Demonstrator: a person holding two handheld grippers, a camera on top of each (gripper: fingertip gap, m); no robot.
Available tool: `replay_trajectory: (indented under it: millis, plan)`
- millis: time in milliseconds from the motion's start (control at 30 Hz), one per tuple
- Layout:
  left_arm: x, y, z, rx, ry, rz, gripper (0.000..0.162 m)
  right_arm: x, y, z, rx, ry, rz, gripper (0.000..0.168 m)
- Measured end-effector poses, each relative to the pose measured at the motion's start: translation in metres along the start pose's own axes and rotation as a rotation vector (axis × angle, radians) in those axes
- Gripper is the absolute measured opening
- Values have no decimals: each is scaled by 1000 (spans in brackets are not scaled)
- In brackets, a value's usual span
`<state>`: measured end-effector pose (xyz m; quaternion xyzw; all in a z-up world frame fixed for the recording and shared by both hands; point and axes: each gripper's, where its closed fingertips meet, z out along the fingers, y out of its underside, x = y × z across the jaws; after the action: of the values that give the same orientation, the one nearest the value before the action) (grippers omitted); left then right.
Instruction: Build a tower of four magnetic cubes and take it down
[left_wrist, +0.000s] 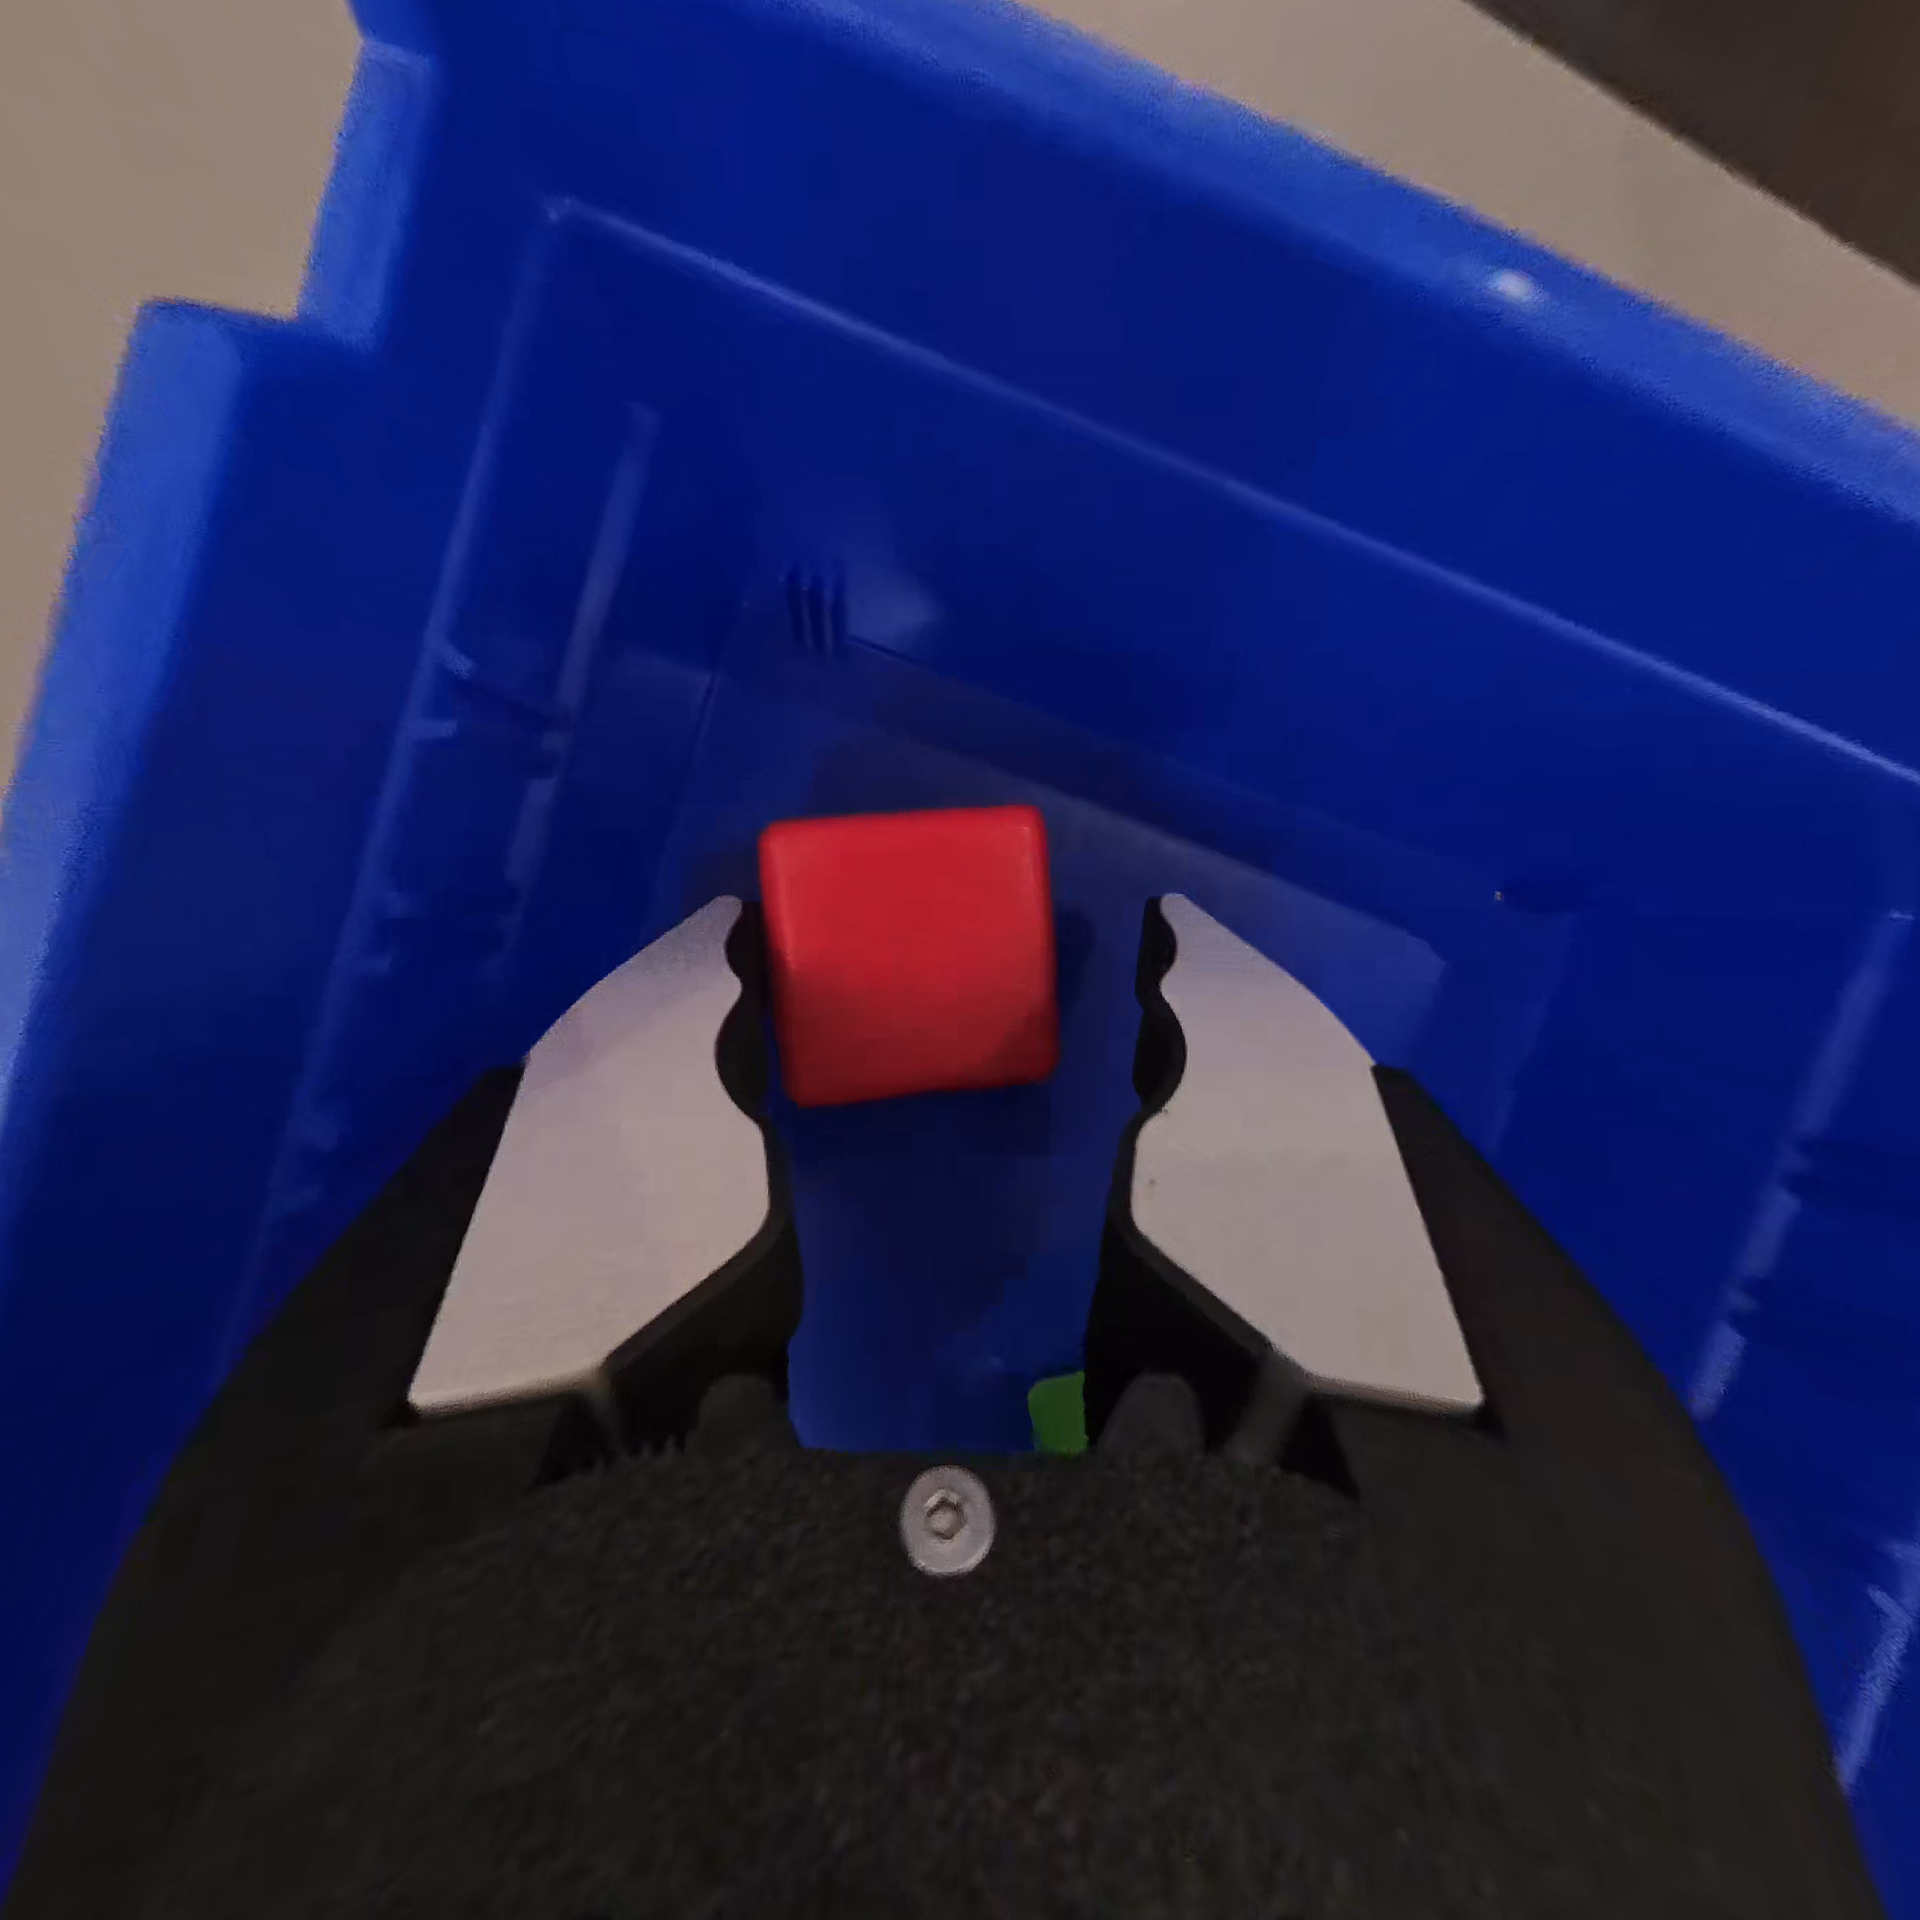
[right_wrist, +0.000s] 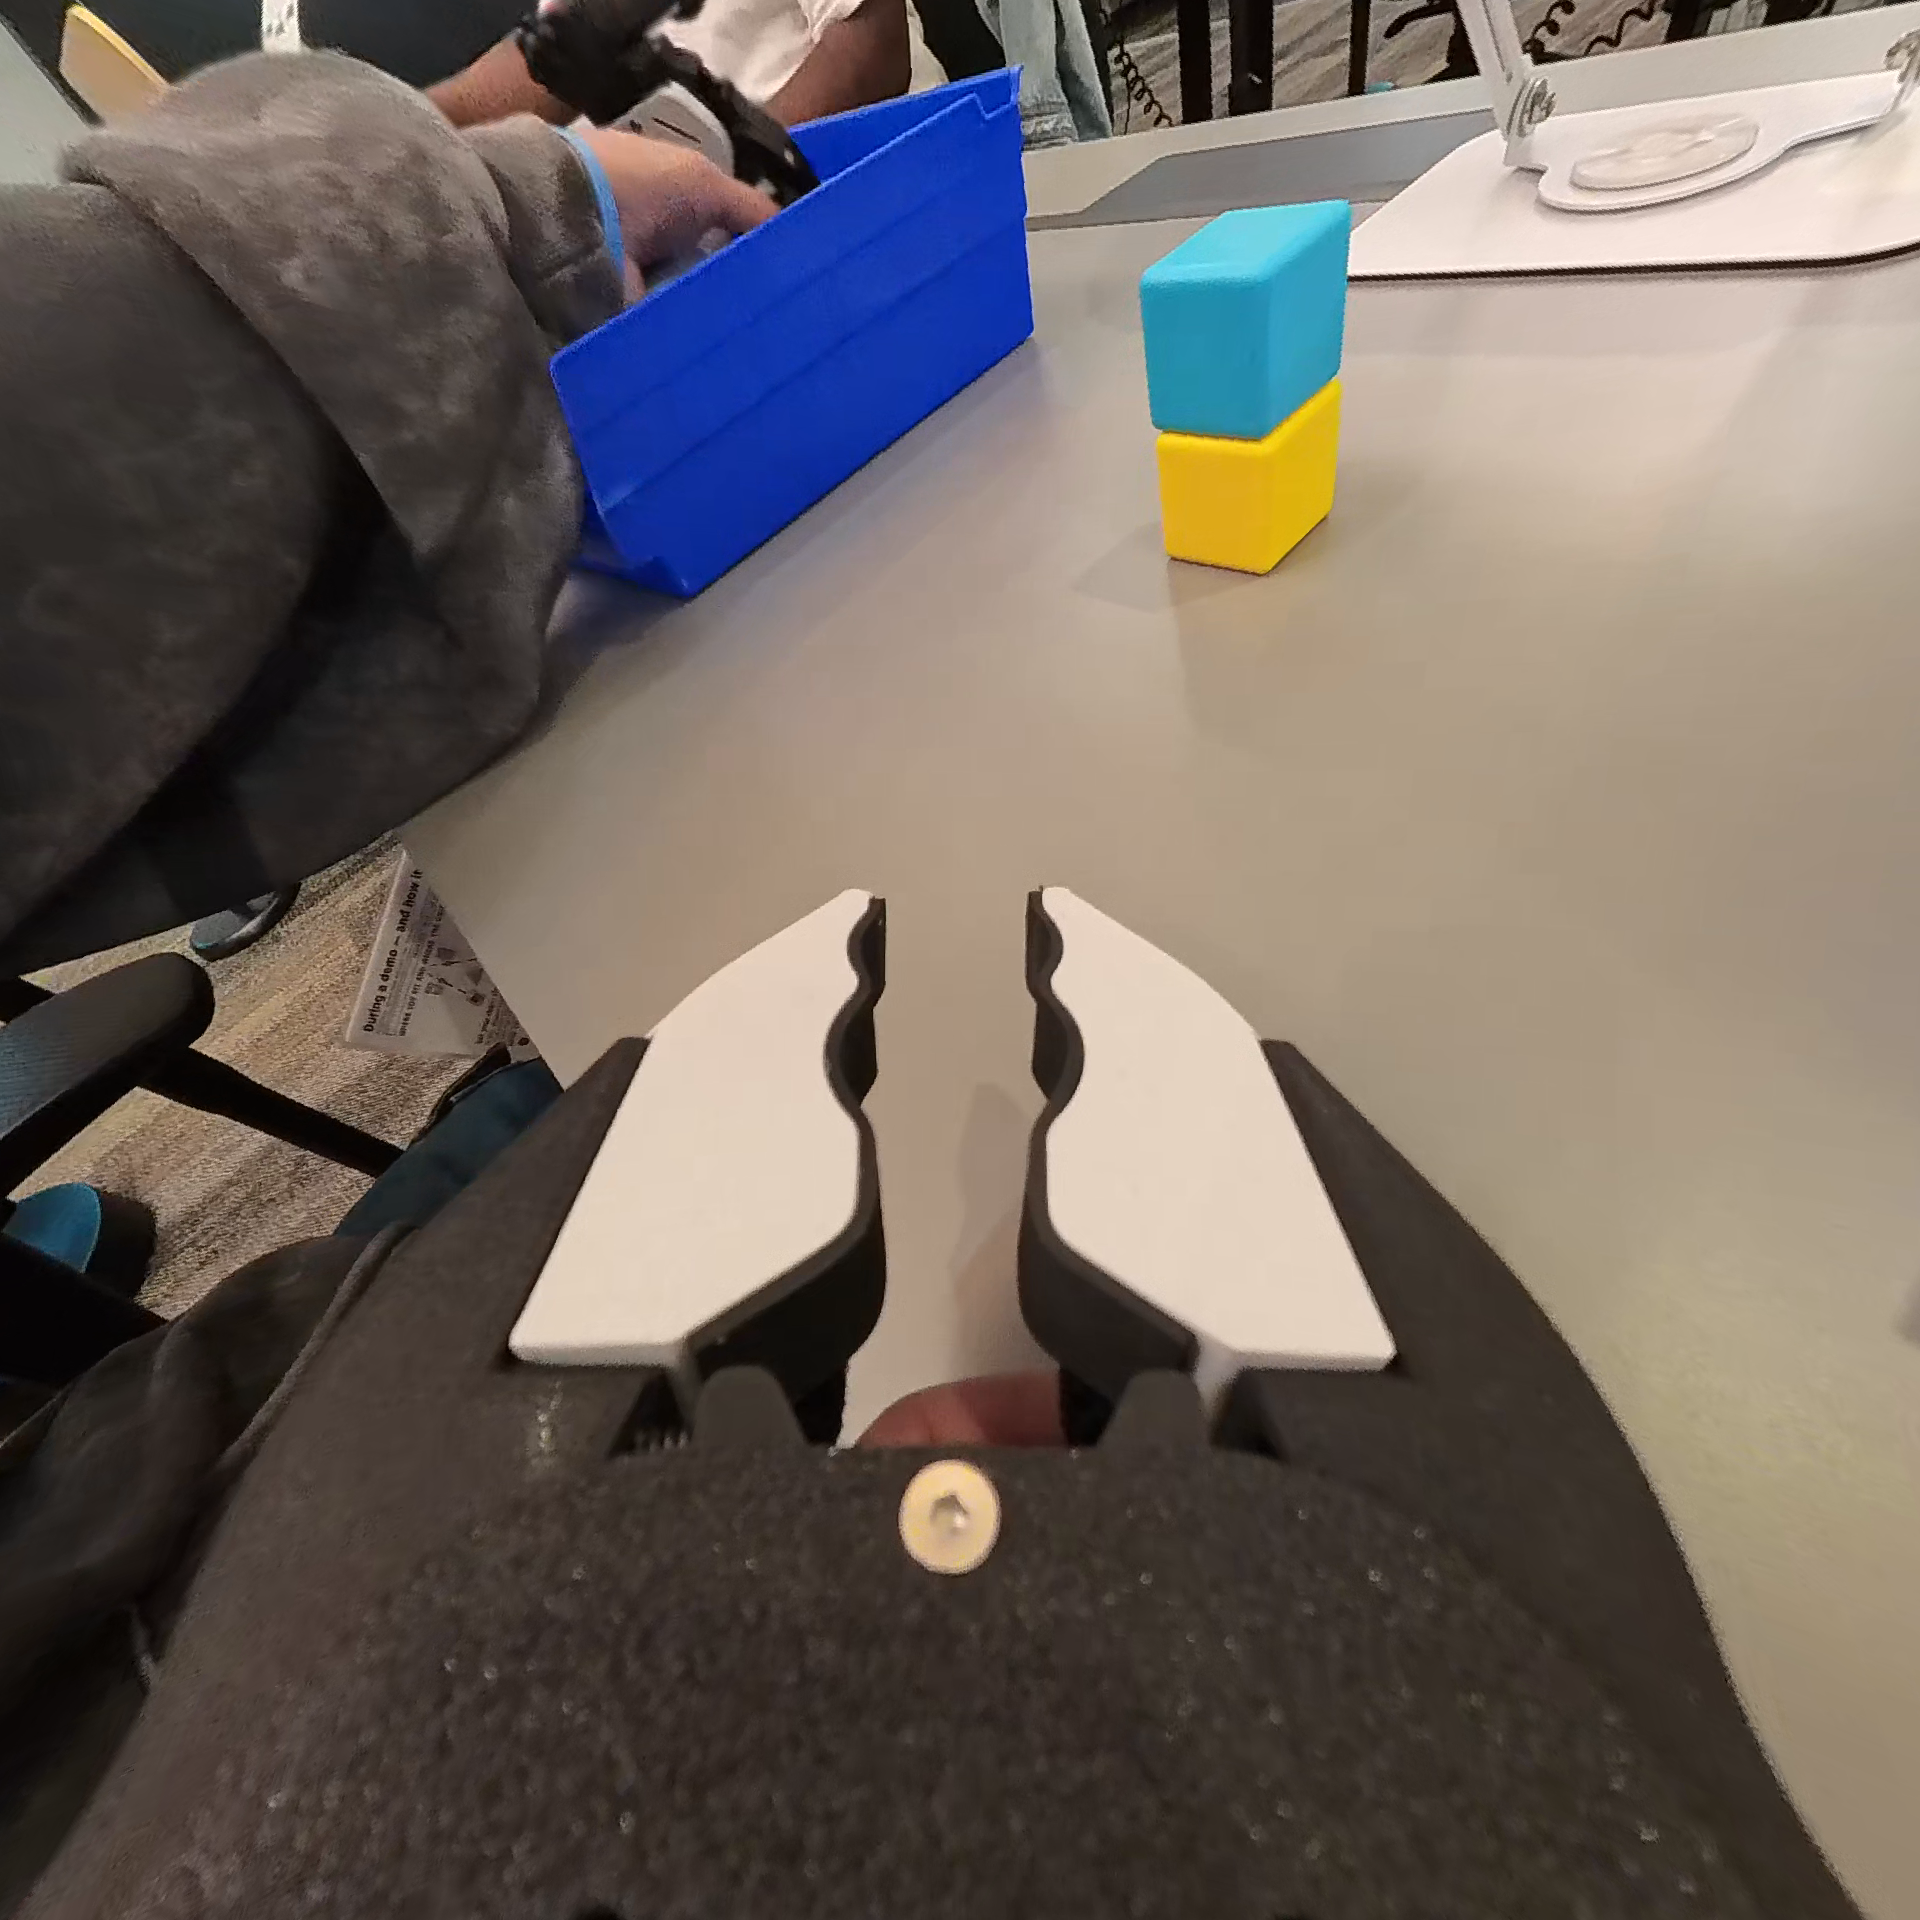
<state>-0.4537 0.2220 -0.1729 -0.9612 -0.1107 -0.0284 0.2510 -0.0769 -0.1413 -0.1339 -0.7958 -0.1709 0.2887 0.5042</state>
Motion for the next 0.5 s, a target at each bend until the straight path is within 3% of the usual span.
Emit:
replay_trajectory:
  millis: [67,133,267,367,500]
  plan:
    - [-2,3,8,-9,-25,18,67,0,0,0,1,-1,4,26]
    - [-7,0,9,22,-61,46,55,0,0,0,3,-2,5,26]
    - [-4,-1,-3,45,-72,155,54,1,0,-1,4,-5,13,25]
    - [17,-17,-47,155,14,260,53,1,-1,-1,9,-6,19,25]
    - [94,-30,-138,332,273,552,51,1,-1,-1,6,-3,14,25]
